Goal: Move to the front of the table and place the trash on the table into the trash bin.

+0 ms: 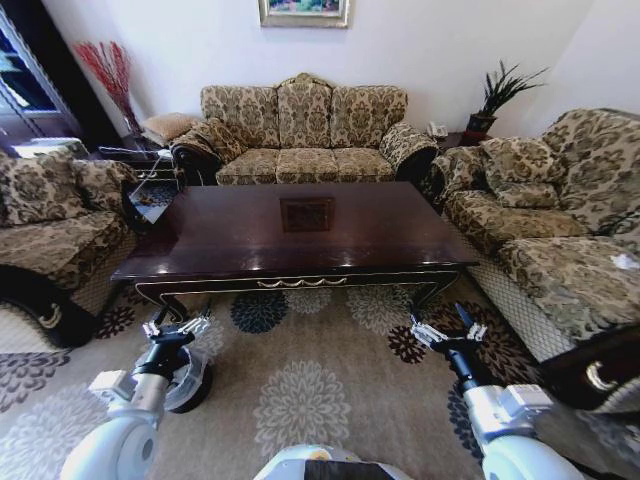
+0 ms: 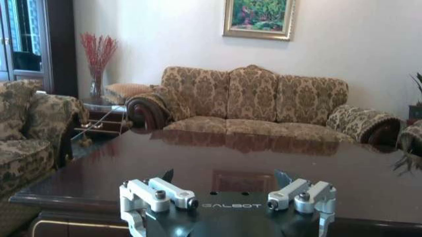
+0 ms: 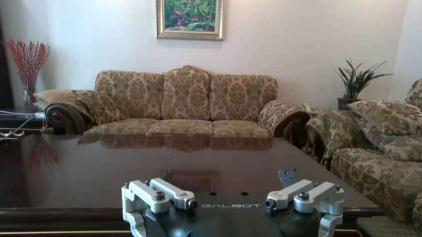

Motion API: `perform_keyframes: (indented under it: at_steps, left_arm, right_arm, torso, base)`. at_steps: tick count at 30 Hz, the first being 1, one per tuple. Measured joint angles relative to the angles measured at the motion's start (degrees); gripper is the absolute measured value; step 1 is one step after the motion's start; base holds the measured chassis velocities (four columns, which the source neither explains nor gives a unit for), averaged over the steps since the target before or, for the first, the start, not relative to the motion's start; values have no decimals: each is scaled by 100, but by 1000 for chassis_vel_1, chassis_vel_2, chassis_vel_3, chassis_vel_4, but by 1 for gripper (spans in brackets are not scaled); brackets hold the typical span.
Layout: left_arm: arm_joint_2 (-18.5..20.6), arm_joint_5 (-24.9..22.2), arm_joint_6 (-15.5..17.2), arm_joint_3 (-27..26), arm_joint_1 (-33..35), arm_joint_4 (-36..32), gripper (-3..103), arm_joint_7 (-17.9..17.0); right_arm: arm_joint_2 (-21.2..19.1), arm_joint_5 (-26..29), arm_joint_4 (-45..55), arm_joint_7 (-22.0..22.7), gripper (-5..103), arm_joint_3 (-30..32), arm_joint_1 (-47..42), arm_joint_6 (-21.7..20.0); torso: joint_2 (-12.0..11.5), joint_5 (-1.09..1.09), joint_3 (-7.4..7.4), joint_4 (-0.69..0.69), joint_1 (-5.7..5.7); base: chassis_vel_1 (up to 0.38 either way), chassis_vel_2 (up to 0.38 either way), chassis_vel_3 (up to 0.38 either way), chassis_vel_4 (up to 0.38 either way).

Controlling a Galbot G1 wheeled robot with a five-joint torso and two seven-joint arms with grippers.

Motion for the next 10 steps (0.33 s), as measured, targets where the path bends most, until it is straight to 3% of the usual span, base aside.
perform_keyframes:
  at_steps: [10]
  left_arm:
    - [0,0,0,0,0,0,100,0]
  right_arm:
    - [0,0,0,-1,100,0,0,0]
  torso:
    - [0,0,0,0,0]
  base:
    - [0,0,0,0]
